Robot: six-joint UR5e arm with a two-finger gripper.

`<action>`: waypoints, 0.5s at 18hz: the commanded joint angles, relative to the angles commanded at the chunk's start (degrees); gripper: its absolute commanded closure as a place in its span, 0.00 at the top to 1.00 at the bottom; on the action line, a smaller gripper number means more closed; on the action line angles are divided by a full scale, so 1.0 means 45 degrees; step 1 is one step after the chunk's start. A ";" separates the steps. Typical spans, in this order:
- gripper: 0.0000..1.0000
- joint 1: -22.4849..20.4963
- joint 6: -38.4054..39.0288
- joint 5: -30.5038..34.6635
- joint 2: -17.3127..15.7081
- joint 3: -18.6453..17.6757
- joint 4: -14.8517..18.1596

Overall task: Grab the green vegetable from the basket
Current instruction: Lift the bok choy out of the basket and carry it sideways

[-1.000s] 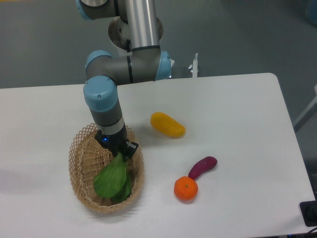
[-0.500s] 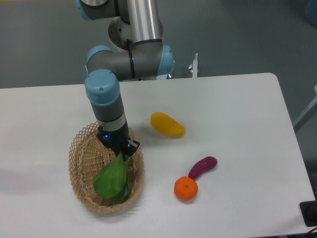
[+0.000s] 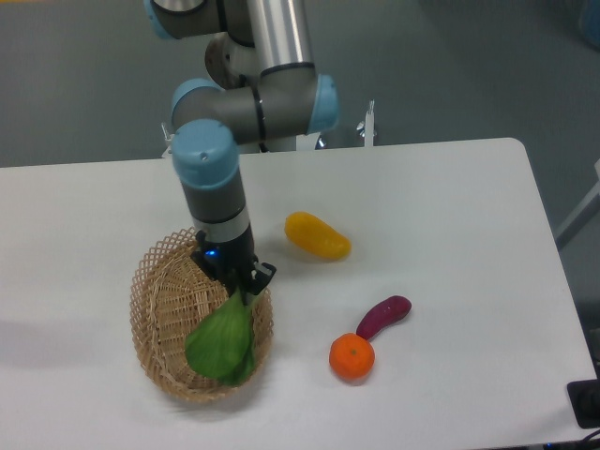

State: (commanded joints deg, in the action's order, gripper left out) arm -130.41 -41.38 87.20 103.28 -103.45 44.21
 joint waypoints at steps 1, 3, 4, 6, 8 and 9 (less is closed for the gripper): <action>0.31 -0.0390 -0.0312 -0.0312 -0.0079 0.0058 0.0019; 0.31 -0.1346 -0.1229 -0.0840 -0.0314 0.0078 0.0039; 0.31 -0.1815 -0.1698 -0.0978 -0.0334 0.0078 0.0020; 0.31 -0.2559 -0.2519 -0.1018 -0.0353 0.0195 0.0039; 0.31 -0.3300 -0.3533 -0.1154 -0.0314 0.0312 0.0039; 0.31 -0.3691 -0.4080 -0.1290 -0.0295 0.0332 0.0039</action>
State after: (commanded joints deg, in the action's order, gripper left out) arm -147.02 -59.74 81.39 101.95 -101.95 44.38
